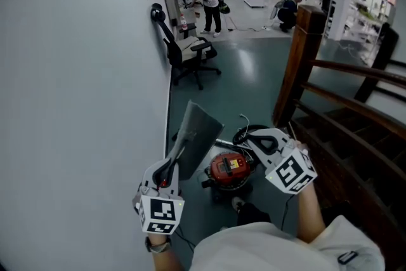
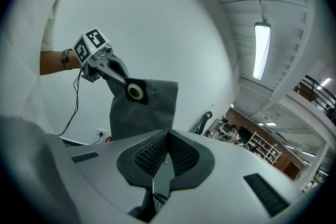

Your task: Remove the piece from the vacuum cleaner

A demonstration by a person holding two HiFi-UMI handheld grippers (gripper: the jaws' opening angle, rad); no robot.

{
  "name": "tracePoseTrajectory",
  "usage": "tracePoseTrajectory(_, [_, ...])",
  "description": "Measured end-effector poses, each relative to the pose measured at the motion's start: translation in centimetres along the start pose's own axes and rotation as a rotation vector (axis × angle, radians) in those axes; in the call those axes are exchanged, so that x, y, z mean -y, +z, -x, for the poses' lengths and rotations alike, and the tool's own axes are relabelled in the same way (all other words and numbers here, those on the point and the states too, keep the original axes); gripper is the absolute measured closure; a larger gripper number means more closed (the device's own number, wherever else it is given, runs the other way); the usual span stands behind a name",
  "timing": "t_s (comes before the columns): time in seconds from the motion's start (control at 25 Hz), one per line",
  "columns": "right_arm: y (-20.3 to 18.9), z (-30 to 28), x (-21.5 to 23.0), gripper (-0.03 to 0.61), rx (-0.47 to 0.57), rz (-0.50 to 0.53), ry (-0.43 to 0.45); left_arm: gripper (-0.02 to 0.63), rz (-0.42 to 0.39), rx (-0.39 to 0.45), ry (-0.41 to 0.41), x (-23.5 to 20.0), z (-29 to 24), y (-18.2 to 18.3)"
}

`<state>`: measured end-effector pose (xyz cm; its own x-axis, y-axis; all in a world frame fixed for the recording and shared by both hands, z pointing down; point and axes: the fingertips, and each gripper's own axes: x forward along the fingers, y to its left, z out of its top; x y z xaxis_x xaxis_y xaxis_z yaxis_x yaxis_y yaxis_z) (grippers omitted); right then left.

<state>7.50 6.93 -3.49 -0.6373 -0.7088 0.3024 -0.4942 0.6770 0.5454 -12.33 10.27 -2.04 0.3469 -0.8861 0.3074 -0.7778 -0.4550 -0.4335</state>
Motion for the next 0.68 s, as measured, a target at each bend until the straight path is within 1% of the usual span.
tracePoseTrajectory(0.24, [0.2,-0.3,-0.2,0.549,-0.009,0.005,0.008,0.584,0.004,-0.010,-0.002,-0.2,0.0,-0.4])
tracePoseTrajectory(0.68, [-0.6,-1.0,-0.6,0.549,-0.026,0.007,0.009,0.584,0.019,-0.009,-0.006,-0.3,-0.4,-1.1])
